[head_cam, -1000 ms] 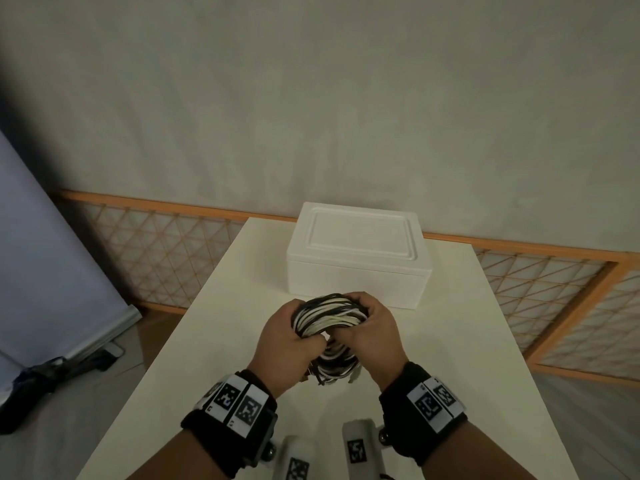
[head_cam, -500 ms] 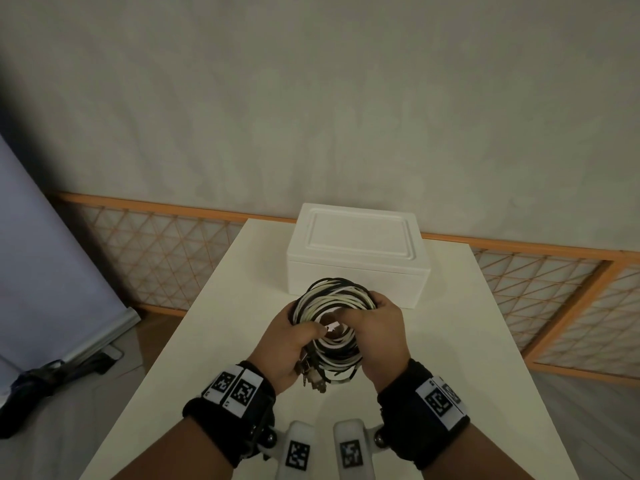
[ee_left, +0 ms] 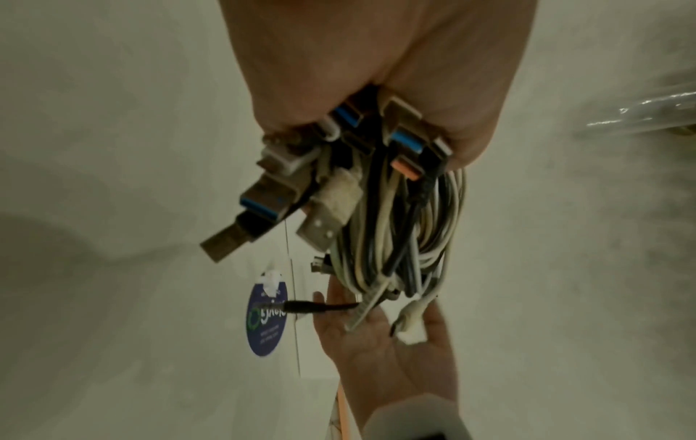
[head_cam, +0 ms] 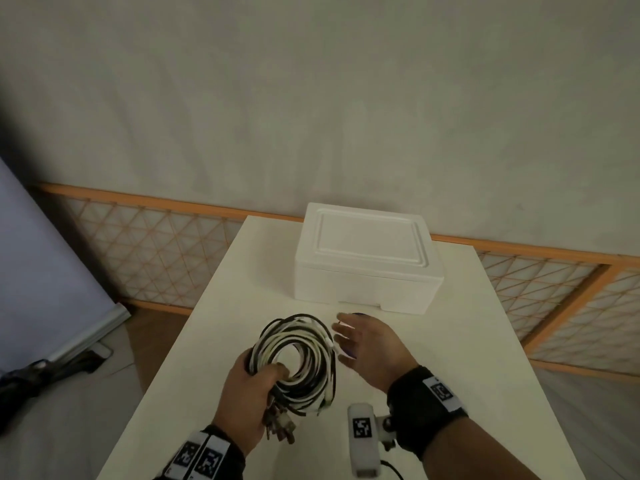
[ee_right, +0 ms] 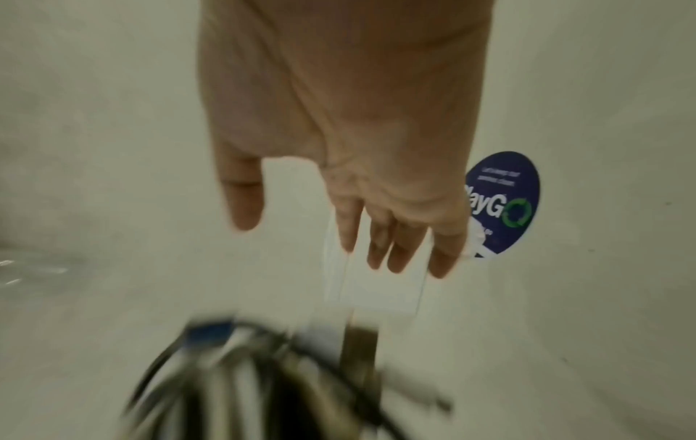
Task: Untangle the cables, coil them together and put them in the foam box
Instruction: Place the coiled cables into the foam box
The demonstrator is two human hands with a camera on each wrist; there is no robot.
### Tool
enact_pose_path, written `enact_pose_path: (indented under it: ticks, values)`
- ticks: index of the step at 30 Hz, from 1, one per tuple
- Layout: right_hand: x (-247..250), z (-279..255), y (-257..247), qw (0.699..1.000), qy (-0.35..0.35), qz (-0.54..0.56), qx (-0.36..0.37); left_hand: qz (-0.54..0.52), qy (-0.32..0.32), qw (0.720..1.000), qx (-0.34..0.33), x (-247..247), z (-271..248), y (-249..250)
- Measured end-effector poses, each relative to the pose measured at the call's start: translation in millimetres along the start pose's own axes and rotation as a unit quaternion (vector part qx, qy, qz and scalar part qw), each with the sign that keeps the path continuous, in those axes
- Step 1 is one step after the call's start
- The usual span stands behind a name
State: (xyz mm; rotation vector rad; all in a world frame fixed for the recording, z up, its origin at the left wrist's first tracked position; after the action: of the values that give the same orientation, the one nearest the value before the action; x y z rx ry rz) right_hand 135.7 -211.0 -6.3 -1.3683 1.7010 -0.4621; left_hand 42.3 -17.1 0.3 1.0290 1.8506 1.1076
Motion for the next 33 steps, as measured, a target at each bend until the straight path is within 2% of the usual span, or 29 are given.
enact_pose_path:
  ticks: [2,4,7,10,15,20,25,28,30,31,32,33]
  values:
    - [13.0,24.4,-3.2,0.992,0.074,0.098,0.007,0.008,0.026,1.0,-0.003,17.0,7.7,-1.9]
    - [25.3,47.6,-6.9,0.985,0.127,0.113,0.02,0.01,0.032,0.999,-0.016,29.2,10.1,1.9]
    - [35.9,81.7,-10.9,0.981,0.152,0.118,0.022,0.035,0.068,0.996,-0.037,45.5,13.2,7.0]
    - [37.6,111.1,-20.7,0.974,0.176,0.141,0.001,0.058,0.109,0.992,-0.03,56.5,19.0,9.6]
    - [30.8,141.4,-39.2,0.963,0.206,0.173,0.007,0.073,0.163,0.983,-0.032,68.8,27.7,-3.9]
    - [35.3,128.1,-19.3,0.955,0.217,0.201,-0.011,0.023,0.147,0.988,-0.044,59.4,27.9,-7.1]
    - [50.0,69.0,35.3,0.958,0.173,0.228,-0.01,-0.016,0.083,0.995,-0.043,36.7,28.0,1.5]
    - [55.7,35.5,60.4,0.966,0.178,0.18,-0.063,-0.018,0.051,0.997,-0.05,19.6,29.8,4.0]
    - [51.6,8.9,55.6,0.975,0.172,0.081,-0.115,-0.01,0.026,0.998,-0.058,5.7,30.9,5.6]
    - [47.4,-5.3,46.5,0.981,0.153,0.012,-0.119,-0.007,0.012,0.998,-0.062,-1.0,31.6,7.2]
    - [43.2,-18.1,33.8,0.983,0.143,-0.071,-0.093,-0.004,-0.002,0.998,-0.07,-7.1,32.2,10.0]
    - [39.5,-28.2,18.5,0.976,0.154,-0.151,-0.026,0.001,-0.016,0.997,-0.079,-12.9,32.9,13.7]
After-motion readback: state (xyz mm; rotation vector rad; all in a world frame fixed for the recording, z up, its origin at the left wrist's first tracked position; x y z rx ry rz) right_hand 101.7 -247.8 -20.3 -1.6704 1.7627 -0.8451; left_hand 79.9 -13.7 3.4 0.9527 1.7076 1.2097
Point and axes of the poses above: each hand's wrist, its own z-axis towards the middle knuckle, its own x-axis out of the back of the hand, y = z × x, the point moved 1 cm from there along z, towards the middle knuckle, and after that the axes turned 5 degrees about y, right-handed, at the moved point
